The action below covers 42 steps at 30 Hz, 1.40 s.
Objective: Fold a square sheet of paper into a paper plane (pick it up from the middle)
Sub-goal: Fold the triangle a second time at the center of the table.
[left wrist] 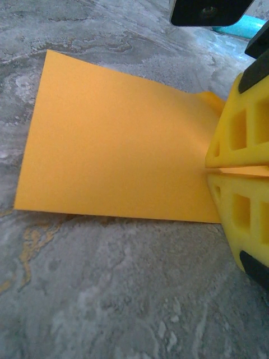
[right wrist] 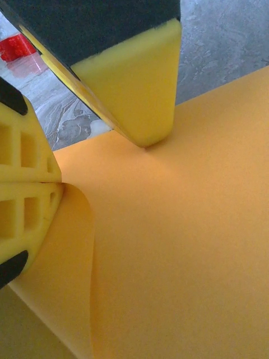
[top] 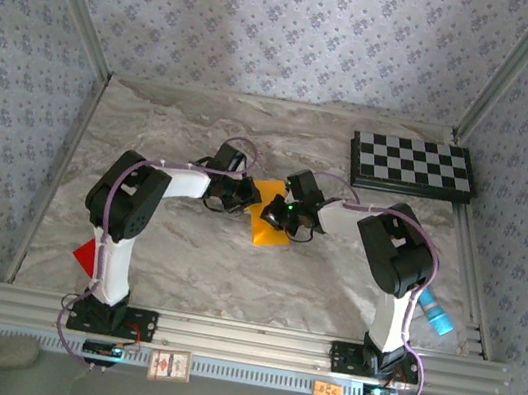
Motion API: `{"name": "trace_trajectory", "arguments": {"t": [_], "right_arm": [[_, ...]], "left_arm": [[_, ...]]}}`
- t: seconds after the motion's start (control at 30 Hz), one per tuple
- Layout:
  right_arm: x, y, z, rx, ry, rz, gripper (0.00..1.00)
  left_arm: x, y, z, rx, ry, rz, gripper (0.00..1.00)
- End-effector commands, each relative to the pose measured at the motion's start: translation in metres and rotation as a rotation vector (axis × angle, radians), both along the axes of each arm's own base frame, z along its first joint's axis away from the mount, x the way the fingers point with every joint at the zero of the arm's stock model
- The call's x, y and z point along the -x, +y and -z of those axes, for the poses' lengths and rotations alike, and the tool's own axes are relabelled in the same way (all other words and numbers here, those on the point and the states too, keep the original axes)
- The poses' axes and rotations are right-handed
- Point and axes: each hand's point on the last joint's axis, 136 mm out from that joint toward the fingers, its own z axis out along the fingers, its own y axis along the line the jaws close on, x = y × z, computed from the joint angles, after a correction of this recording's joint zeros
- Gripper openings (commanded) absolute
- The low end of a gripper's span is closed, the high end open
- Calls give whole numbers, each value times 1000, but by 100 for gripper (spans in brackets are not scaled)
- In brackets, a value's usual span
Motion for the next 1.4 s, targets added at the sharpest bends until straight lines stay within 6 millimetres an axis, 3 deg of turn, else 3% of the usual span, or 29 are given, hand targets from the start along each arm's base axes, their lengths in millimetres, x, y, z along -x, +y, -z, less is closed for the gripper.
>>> {"name": "trace_trajectory", "arguments": {"t": [0.0,0.7,1.03,1.17,1.37], "right_arm": [[-7,3,0,-6,-6,11,0],[-8,3,7,-3,9,11,0],[-3,-4,17,44,40,17,4],[-1,-5,20,54,53,18,7],[2,-6,24,62,71,17,15]], "left_arm": [[25,15,39,-94,112,3,12],[27,15,41,-92,119,3,12],[21,14,28,-85,94,4,12],[13,12,15,-66,74,-1,13],[-17,27,-28,-31,-13,-58,22]]}}
